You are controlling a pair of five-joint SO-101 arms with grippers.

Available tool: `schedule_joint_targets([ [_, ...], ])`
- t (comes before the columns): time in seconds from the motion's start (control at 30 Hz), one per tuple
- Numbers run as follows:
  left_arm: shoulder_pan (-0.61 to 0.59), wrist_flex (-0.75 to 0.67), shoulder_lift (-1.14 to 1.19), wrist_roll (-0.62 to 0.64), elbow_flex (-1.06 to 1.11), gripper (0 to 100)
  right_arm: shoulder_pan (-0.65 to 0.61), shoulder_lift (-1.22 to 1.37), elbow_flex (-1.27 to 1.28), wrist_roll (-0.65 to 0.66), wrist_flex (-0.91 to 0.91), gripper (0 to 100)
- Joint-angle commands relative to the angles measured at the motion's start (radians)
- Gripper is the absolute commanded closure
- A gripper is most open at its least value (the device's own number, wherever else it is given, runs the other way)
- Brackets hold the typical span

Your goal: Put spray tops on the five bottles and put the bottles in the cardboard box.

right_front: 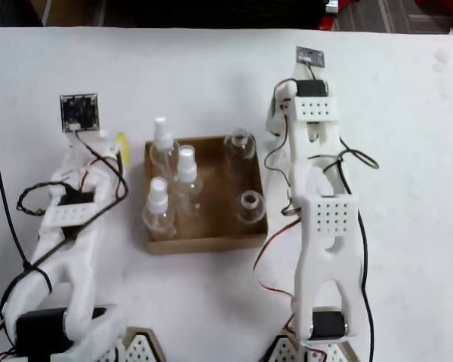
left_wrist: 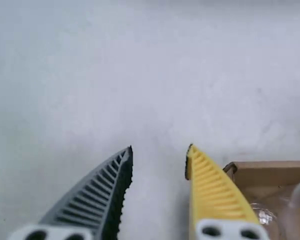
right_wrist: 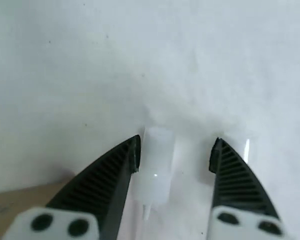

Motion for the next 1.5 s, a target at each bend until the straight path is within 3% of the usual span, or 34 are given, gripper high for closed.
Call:
schedule_joint_targets([
  [0.0,-0.013,-0.028,0.002,0.009,-0.008,83,-0.022,-0.002,-0.051,-0.011,0.007,79.7],
  [0.3,-0.013,-0.028,0.002,0.008,-0.008,83,-0.028,0.004,-0.043,-0.011,0.007,80.7],
  [0.53,-0.012,-0.028,0.002,0.006,-0.006,83,-0.022,0.005,-0.041,-0.011,0.001,95.5],
  [0.8,-0.013,-0.028,0.002,0.006,-0.009,83,-0.021,-0.035,-0.068,-0.005,0.042,98.1],
  [1.1,-0.015,-0.028,0.002,0.006,-0.008,83,0.033,-0.199,-0.31,-0.003,0.265,98.2],
  [1.47,-0.012,-0.028,0.002,0.006,-0.008,83,0.131,-0.42,-0.345,0.026,0.269,98.2],
])
